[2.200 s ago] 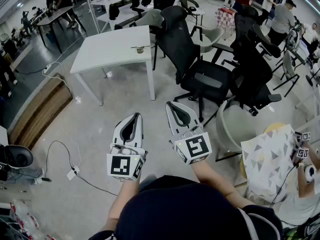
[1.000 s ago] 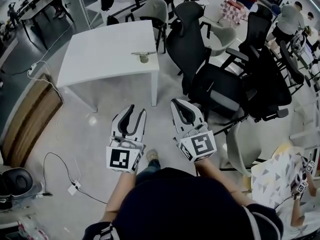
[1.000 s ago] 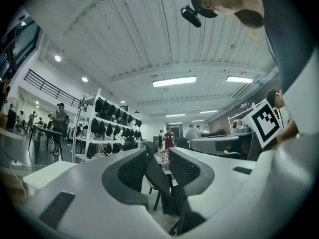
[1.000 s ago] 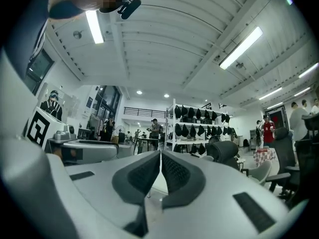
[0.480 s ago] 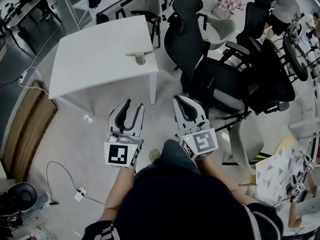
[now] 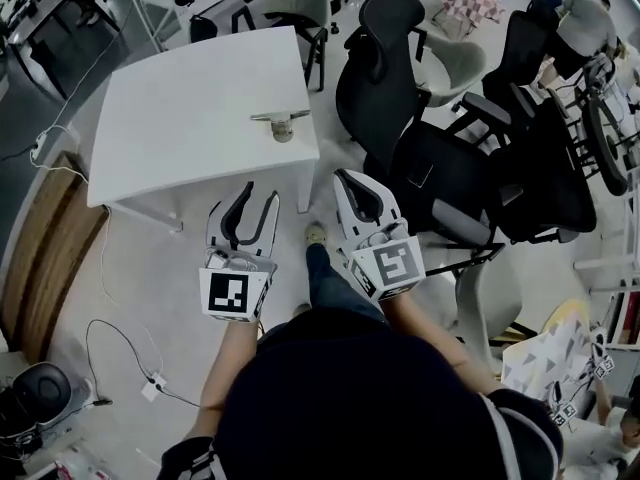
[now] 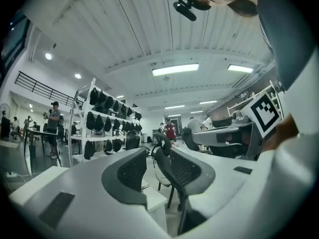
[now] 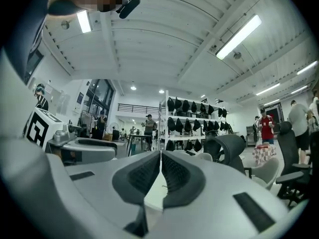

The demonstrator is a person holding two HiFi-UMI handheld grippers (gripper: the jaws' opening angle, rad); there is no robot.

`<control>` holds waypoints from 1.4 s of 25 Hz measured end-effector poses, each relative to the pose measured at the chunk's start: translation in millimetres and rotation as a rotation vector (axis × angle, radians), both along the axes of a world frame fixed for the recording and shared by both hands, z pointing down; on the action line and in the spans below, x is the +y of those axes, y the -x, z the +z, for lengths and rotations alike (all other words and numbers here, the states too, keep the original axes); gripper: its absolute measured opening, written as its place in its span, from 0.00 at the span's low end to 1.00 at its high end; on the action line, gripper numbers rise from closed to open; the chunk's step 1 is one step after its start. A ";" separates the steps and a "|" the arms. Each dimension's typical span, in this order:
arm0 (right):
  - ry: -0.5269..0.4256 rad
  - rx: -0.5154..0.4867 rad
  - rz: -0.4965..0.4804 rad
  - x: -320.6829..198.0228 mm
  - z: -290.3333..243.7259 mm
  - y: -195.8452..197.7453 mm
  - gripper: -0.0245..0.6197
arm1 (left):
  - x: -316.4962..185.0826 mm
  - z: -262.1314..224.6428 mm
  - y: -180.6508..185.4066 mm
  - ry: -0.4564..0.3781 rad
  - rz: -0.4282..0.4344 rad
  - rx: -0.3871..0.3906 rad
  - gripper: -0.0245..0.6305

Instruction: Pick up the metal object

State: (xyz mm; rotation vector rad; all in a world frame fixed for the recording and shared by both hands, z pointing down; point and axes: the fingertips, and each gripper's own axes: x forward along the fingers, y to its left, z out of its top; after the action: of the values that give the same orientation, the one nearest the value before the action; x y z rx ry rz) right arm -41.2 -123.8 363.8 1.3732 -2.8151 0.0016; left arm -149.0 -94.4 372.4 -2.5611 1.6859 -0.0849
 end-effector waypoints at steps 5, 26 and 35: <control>0.022 -0.001 -0.038 -74.2 3.7 18.0 0.08 | -69.7 10.7 10.5 0.029 -0.016 -0.010 0.24; 0.168 0.080 -0.182 -252.2 83.3 52.5 0.08 | -251.9 111.6 14.0 0.287 -0.009 -0.219 0.24; 0.241 0.059 -0.095 -269.5 87.9 50.2 0.08 | -269.7 148.3 10.5 0.383 0.147 -0.340 0.24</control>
State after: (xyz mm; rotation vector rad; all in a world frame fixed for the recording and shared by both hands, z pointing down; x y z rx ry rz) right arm -91.4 -393.3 451.7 1.1682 -2.7199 0.2855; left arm -159.5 -364.1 520.6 -2.7093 1.4646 -0.8572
